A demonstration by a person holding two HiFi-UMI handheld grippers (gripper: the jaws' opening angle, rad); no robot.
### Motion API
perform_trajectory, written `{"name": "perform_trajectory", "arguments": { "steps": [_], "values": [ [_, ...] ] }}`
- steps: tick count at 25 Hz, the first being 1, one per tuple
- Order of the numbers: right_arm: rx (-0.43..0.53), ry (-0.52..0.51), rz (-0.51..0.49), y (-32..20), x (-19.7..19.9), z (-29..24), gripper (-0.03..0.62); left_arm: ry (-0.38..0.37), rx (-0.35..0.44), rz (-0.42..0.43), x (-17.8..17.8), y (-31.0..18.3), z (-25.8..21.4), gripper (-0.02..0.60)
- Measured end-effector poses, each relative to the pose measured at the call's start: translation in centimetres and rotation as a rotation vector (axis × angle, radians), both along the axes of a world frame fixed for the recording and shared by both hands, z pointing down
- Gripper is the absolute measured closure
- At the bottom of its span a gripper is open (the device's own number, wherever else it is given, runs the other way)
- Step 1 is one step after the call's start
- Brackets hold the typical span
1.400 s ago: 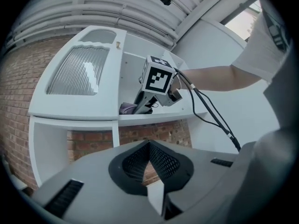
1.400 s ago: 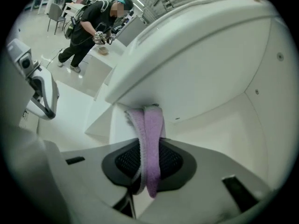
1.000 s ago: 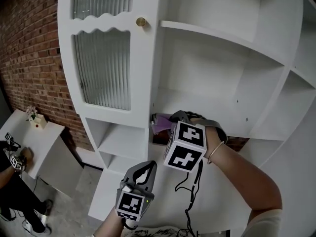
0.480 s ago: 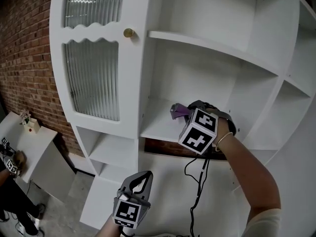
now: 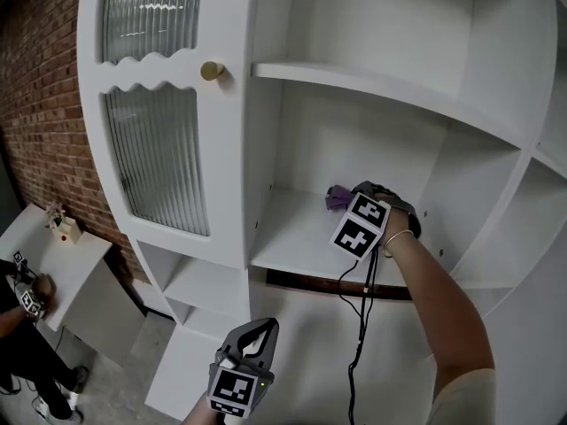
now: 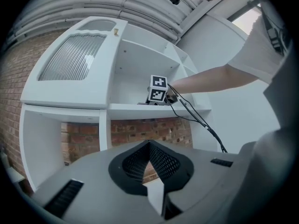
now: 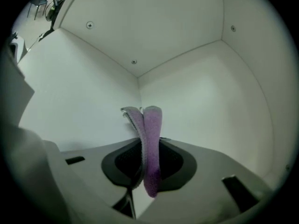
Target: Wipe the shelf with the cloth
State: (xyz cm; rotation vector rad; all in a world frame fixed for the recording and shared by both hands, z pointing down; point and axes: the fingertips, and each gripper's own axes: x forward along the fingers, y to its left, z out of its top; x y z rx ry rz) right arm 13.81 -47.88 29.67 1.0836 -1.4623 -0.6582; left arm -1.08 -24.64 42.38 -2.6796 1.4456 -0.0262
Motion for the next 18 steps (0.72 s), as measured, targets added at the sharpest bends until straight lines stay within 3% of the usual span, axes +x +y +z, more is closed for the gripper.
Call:
{"name": "perform_trajectory", "arguments": {
  "steps": [7,18],
  "values": [
    [-0.051,-0.029,-0.019,-1.2,-0.2,1.6,0.514,0.011,-0.024,-0.013,0.4,-1.1,0.4,0.568],
    [-0.139,-0.060,-0.048,3.7,-1.1,2.2,0.514,-0.003,-0.020,0.023,1.7,0.1,0.3,0.568]
  ]
}}
